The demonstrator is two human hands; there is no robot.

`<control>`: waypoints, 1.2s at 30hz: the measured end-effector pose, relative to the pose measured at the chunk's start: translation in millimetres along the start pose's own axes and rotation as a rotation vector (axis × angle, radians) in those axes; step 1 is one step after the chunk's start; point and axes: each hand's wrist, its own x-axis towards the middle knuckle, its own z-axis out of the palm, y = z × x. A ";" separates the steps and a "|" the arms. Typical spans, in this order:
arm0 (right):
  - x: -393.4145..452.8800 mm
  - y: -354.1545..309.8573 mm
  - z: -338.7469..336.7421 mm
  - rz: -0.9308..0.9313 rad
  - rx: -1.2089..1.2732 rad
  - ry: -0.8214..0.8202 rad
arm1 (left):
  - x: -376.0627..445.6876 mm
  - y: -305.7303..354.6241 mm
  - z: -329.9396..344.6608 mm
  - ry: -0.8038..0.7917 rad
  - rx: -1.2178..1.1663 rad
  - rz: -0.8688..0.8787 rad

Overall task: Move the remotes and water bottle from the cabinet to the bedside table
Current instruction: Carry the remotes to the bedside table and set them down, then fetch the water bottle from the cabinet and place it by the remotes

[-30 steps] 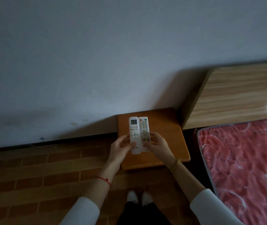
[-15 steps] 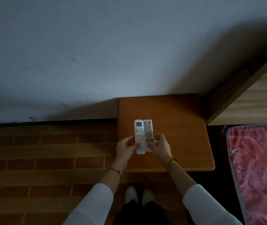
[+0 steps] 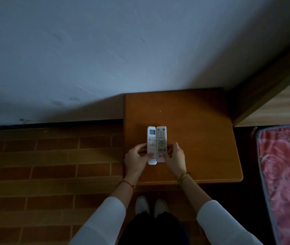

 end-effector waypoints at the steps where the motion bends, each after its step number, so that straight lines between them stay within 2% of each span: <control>1: 0.5 -0.1 0.1 -0.010 -0.007 0.006 | -0.7 0.1 0.1 0.011 0.019 0.020; 5: -1.3 -3.8 -0.8 -0.027 -0.006 0.031 | -2.4 0.9 0.2 0.076 0.139 0.083; 8: -3.3 -8.1 -2.5 -0.019 -0.018 0.042 | -5.2 3.3 1.4 0.065 0.129 0.119; 15: -11.8 -21.0 -20.9 -0.020 -0.237 -0.020 | -23.2 12.3 -13.7 0.007 0.203 0.171; 22: -65.5 -70.0 -85.0 -0.068 -0.449 -0.111 | -82.4 55.4 -92.4 0.068 0.375 0.321; 30: -170.8 -167.8 -175.1 -0.275 -0.362 -0.061 | -196.8 130.4 -202.4 0.193 0.445 0.447; 36: -247.1 -219.4 -218.4 -0.463 -0.288 -0.036 | -284.8 156.6 -248.0 0.283 0.415 0.501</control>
